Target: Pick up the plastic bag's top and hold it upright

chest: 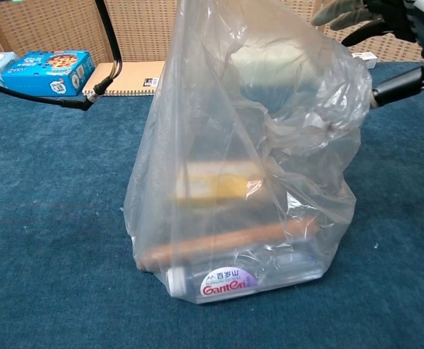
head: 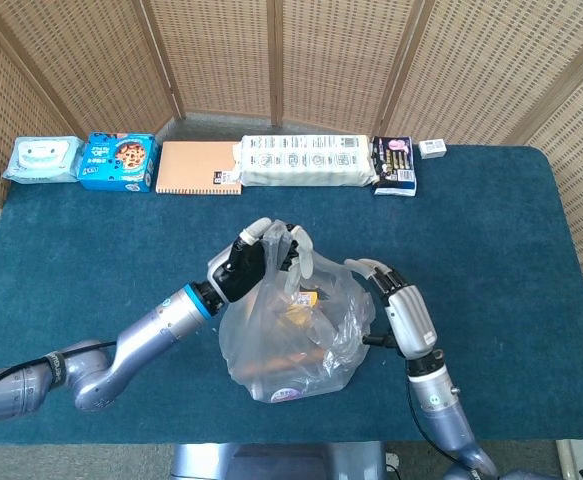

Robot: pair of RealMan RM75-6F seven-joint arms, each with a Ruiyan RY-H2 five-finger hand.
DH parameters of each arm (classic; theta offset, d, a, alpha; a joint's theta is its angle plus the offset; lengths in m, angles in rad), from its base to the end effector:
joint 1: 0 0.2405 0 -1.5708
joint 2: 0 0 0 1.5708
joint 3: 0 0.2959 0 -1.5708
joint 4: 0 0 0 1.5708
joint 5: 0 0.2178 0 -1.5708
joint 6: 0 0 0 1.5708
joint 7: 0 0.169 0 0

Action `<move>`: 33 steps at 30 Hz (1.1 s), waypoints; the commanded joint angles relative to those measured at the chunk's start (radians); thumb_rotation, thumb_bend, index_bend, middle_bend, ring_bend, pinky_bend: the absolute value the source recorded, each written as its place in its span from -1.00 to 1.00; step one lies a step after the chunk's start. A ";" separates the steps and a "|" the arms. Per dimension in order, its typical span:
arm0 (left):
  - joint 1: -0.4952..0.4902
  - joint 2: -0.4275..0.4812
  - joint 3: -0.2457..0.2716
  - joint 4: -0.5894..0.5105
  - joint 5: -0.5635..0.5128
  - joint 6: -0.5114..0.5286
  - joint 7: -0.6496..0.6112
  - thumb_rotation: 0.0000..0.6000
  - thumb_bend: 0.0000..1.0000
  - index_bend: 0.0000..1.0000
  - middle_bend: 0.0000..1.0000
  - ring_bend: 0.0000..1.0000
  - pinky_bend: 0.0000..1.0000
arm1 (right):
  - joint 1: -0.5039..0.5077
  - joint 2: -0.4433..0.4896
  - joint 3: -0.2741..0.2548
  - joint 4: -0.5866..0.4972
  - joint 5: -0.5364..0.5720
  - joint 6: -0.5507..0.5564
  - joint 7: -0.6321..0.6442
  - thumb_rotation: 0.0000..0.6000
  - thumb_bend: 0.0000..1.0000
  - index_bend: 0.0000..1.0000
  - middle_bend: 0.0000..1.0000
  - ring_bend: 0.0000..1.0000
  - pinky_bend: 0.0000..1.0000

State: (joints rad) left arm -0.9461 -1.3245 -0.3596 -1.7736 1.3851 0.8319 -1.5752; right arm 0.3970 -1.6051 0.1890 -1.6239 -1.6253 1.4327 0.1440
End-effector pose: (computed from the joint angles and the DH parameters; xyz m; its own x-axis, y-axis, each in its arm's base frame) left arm 0.0067 0.3855 0.0447 -0.6666 0.7453 -0.0121 0.2731 0.2592 0.9264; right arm -0.1651 -0.2962 0.0267 -0.2200 -0.0475 0.9743 -0.8706 -0.4410 -0.2181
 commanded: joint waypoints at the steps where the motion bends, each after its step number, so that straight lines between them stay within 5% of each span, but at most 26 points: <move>1: -0.001 -0.002 -0.002 0.001 -0.001 -0.003 0.001 -1.00 -0.24 -0.12 0.13 0.26 0.27 | 0.008 -0.012 0.007 -0.007 0.014 -0.006 0.012 1.00 -0.79 -0.62 -0.50 -0.59 -0.59; 13: 0.016 0.010 0.001 -0.011 0.023 0.002 -0.012 -1.00 -0.23 -0.12 0.13 0.26 0.24 | 0.032 -0.154 0.105 0.002 0.089 0.067 0.119 1.00 -0.74 -0.12 -0.26 -0.47 -0.63; 22: 0.052 0.052 0.018 -0.025 0.052 0.025 -0.047 -1.00 -0.24 -0.12 0.13 0.26 0.24 | 0.045 -0.218 0.170 0.025 0.123 0.122 0.170 1.00 -0.59 0.57 0.06 -0.29 -0.63; 33: 0.071 0.091 0.062 -0.005 0.112 0.041 -0.034 -1.00 -0.24 -0.12 0.13 0.26 0.16 | 0.014 -0.145 0.183 -0.081 0.149 0.128 0.214 1.00 -0.57 0.69 0.08 -0.29 -0.63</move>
State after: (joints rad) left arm -0.8754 -1.2350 -0.3000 -1.7811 1.4940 0.8718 -1.6123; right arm 0.4172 -1.7632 0.3691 -1.6865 -1.4806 1.5615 0.3511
